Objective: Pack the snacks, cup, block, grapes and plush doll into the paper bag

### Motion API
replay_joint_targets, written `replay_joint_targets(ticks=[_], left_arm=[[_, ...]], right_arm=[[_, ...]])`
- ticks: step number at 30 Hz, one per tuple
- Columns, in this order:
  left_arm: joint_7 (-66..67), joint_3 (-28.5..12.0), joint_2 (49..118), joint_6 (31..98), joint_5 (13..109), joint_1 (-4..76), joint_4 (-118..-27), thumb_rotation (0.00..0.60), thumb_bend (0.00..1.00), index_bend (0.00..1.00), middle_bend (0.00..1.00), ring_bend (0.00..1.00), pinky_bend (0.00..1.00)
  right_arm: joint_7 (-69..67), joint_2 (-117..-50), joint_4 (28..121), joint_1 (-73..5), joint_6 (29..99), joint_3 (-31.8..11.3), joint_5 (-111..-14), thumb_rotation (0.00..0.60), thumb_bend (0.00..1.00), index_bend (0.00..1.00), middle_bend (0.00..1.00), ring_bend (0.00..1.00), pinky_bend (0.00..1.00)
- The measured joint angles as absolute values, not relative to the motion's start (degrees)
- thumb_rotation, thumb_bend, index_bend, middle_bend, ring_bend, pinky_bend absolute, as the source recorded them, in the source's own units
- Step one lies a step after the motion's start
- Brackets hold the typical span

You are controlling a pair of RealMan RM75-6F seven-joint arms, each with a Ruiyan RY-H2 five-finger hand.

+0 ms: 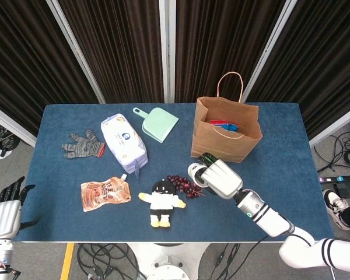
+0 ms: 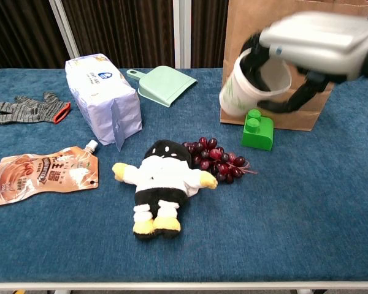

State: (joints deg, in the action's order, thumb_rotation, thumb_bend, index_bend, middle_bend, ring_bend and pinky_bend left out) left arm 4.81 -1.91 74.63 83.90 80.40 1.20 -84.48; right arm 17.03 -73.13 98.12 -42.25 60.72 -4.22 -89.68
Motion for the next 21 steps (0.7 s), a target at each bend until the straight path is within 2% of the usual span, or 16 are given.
replay_joint_targets(ticks=[7, 11, 16, 21], left_arm=[[5.08, -1.86, 74.52, 84.12, 80.84, 1.28, -84.86, 0.6, 0.12, 0.27, 0.16, 0.11, 0.13], [5.28, -1.75, 74.53, 83.67, 80.95, 1.51, -84.9, 0.6, 0.12, 0.27, 0.16, 0.11, 0.13], [5.42, -1.87, 74.53, 83.72, 81.19, 1.71, -85.22, 0.6, 0.12, 0.27, 0.16, 0.11, 0.13], [5.57, -1.71, 74.49, 83.18, 80.88, 1.77, -85.4, 0.6, 0.12, 0.27, 0.16, 0.11, 0.13]], right_arm=[[14.45, -67.71, 103.51, -38.42, 74.58, -5.98, -97.4, 0.6, 0.34, 0.72, 0.61, 0.21, 0.24], [9.44, -63.18, 105.74, -35.68, 82.06, -8.93, -98.66, 0.6, 0.34, 0.72, 0.61, 0.21, 0.24], [6.37, -59.65, 106.31, -34.71, 82.91, -12.77, -94.78, 0.6, 0.34, 0.72, 0.61, 0.21, 0.25], [5.62, -58.24, 105.42, -34.86, 80.33, -15.27, -87.18, 0.6, 0.34, 0.7, 0.61, 0.21, 0.25]])
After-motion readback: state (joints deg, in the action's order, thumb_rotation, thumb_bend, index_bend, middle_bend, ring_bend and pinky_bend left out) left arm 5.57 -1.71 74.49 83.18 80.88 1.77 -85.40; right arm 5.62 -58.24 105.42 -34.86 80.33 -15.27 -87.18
